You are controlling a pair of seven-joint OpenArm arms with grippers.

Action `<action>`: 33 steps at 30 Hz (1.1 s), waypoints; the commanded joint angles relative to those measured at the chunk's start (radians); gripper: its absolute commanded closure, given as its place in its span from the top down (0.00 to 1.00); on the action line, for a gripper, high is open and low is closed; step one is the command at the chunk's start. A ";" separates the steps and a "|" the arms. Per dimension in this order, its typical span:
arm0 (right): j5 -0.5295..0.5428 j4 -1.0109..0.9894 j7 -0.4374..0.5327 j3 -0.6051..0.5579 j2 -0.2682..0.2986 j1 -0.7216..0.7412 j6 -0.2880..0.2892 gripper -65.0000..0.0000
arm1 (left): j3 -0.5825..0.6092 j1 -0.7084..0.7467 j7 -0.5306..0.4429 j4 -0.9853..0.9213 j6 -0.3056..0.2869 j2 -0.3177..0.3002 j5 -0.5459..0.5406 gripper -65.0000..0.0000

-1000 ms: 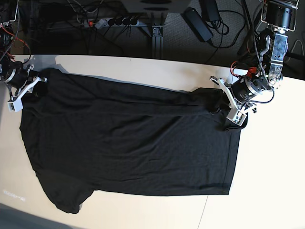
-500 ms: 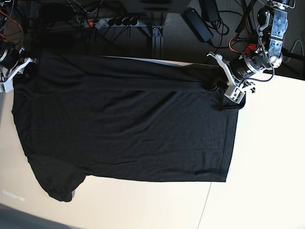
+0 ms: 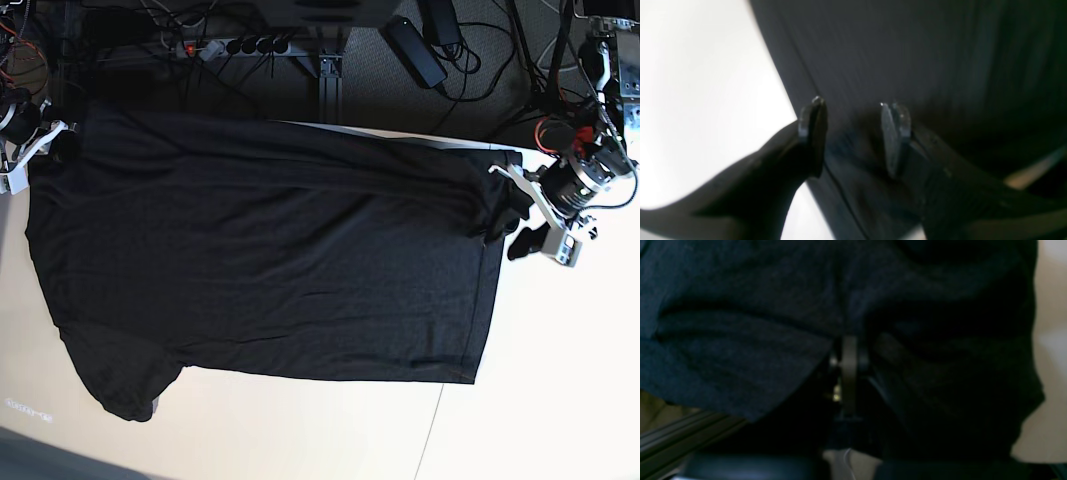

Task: Fold the T-shirt properly
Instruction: 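Move the left gripper to the shirt's hem corner and grasp it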

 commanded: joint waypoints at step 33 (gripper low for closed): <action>-0.052 0.001 -0.036 0.005 0.018 -0.003 0.072 0.00 | 0.136 -0.843 0.040 -1.196 -0.016 0.207 -0.077 0.54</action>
